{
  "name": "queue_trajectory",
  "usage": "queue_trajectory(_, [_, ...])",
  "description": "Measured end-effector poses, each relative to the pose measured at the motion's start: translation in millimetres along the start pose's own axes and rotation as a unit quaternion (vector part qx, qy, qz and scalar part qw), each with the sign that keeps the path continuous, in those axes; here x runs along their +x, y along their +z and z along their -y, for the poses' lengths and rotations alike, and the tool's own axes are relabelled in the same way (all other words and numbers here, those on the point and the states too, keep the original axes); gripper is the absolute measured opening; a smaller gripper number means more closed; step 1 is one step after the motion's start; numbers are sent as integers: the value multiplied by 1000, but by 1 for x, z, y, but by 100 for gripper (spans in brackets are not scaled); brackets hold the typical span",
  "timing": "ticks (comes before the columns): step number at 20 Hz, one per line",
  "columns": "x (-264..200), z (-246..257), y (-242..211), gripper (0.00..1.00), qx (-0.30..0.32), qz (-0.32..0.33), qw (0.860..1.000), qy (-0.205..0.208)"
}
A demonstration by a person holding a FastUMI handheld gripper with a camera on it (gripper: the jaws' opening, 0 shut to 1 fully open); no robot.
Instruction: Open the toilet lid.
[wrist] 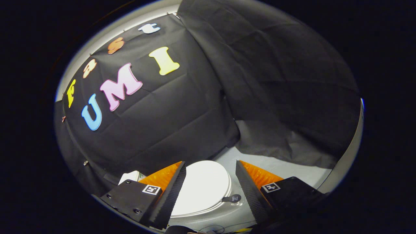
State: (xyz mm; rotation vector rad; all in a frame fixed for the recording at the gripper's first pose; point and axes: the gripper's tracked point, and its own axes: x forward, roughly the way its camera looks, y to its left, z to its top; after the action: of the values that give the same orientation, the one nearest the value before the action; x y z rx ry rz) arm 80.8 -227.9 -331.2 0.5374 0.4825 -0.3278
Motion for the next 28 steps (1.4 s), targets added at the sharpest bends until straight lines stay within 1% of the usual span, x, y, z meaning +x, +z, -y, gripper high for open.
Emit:
queue_trajectory(4, [42, 42, -54, 97, 64, -69, 995, -22])
queue_trajectory(7, [68, 64, -99, 97, 77, -114, 990, -34])
queue_trajectory(8, [75, 71, -112, 94, 82, -127, 988, -37])
queue_trajectory(13, [104, 92, -154, 95, 103, -181, 977, -52])
queue_trajectory(15, [110, 96, -169, 94, 109, -203, 972, -53])
queue_trajectory(16, [113, 97, -176, 91, 113, -212, 969, -52])
queue_trajectory(17, [114, 97, -182, 91, 120, -221, 967, -50])
queue_trajectory(21, [122, 99, -209, 84, 145, -250, 956, -43])
queue_trajectory(23, [127, 96, -219, 82, 156, -259, 953, -32])
queue_trajectory(24, [130, 94, -226, 74, 162, -267, 950, -25])
queue_trajectory(25, [130, 98, -233, 67, 167, -275, 946, -27])
queue_trajectory(27, [132, 100, -228, 52, 207, -261, 943, -7])
queue_trajectory(28, [131, 103, -218, 45, 235, -237, 943, -3])
